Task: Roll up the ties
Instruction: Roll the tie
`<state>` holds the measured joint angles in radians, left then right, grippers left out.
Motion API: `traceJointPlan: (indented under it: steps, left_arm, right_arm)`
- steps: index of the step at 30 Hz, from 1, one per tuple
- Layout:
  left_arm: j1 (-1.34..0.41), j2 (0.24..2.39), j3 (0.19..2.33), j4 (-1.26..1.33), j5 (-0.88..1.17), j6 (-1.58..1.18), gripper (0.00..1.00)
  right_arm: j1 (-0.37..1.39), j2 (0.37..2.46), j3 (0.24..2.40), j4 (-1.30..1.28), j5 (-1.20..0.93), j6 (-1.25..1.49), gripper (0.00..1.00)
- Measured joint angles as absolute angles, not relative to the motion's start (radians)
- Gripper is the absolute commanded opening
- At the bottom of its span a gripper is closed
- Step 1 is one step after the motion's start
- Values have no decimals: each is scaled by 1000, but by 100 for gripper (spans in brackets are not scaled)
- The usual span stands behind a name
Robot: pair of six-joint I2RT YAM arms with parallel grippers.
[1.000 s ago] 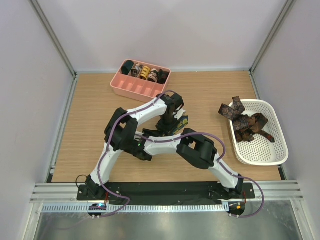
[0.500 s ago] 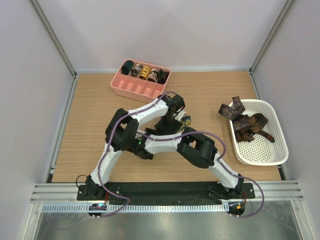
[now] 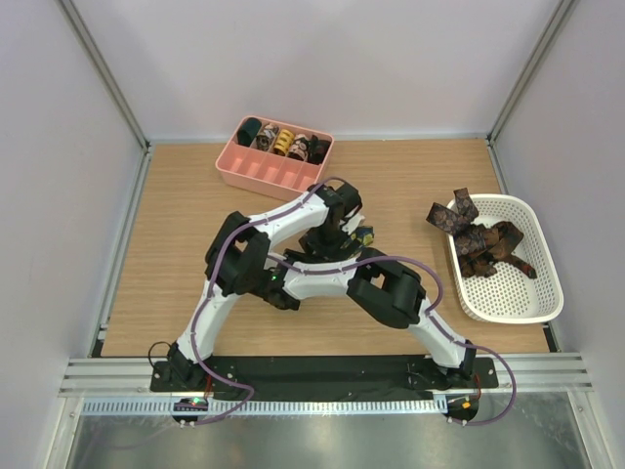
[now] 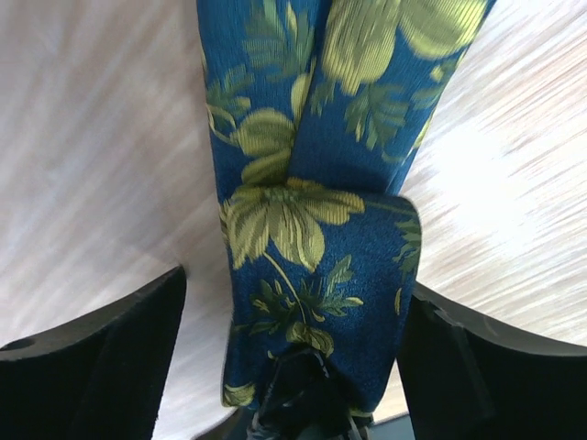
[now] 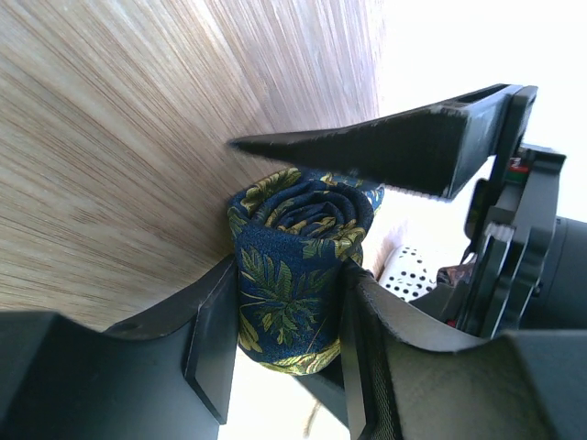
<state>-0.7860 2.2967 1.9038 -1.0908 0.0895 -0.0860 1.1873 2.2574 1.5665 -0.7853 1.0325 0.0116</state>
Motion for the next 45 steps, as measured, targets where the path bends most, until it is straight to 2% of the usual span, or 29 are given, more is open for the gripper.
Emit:
traceJointPlan:
  steps: [2, 4, 15, 26, 30, 36, 45]
  left_arm:
    - [-786, 2292, 1904, -1065, 86, -73, 89]
    - [-786, 2284, 1903, -1040, 81, -62, 95]
    - [-792, 2186, 1888, -916, 41, -7, 96]
    - [-792, 2033, 1866, -805, -94, 9, 97]
    - [-791, 1909, 1792, -737, -166, -27, 99]
    - [-769, 1713, 1621, -607, -290, -92, 100]
    - [-625, 1441, 1268, -375, -398, -285, 100]
  right_arm:
    - [1188, 2254, 1566, -785, 1025, 12, 23]
    - [1188, 2252, 1566, -786, 1022, 12, 23]
    - [1188, 2217, 1547, -785, 973, 24, 23]
    - [1190, 2183, 1505, -753, 954, 34, 22]
    - [1175, 2132, 1457, -714, 913, 45, 22]
    - [1113, 1980, 1348, -617, 735, 76, 22]
    - [1010, 1846, 1248, -503, 498, 102, 22]
